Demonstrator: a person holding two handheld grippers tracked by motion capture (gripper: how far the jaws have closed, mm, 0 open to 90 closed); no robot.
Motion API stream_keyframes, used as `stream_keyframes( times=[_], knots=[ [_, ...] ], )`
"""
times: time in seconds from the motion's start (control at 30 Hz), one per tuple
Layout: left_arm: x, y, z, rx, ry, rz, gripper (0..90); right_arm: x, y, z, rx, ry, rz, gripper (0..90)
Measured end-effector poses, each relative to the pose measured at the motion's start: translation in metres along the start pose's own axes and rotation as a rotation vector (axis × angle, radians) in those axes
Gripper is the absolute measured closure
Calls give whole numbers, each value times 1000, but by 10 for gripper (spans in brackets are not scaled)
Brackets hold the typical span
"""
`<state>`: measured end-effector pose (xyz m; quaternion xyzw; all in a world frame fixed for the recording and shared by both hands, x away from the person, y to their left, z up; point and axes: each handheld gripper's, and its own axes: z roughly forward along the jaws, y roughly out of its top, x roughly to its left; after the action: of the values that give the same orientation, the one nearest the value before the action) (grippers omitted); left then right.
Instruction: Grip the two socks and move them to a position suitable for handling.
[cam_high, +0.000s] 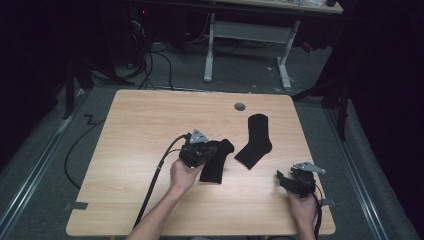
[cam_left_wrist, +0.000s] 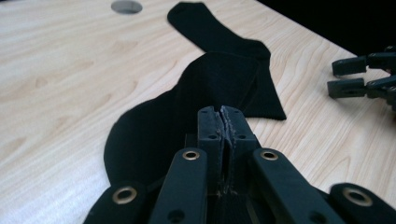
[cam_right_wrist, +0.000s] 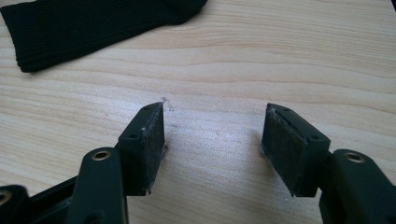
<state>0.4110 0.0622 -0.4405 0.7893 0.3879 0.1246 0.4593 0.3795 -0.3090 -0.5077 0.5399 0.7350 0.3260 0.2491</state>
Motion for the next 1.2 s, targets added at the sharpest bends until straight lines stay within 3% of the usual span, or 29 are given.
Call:
stream_keyframes(
  times=[0.2, 0.53, 0.87, 1.2],
  knots=[
    [2, -8, 5, 15, 12, 2, 867, 0, 0, 0, 1, 0, 0, 395],
    [11, -30, 17, 45, 48, -54, 866, 0, 0, 0, 1, 1, 0, 390],
    [16, -37, 26, 87, 65, -44, 859, 0, 0, 0, 0, 1, 0, 390],
    [17, -43, 33, 126, 70, -17, 765, 0, 0, 0, -1, 2, -1, 390]
  ],
)
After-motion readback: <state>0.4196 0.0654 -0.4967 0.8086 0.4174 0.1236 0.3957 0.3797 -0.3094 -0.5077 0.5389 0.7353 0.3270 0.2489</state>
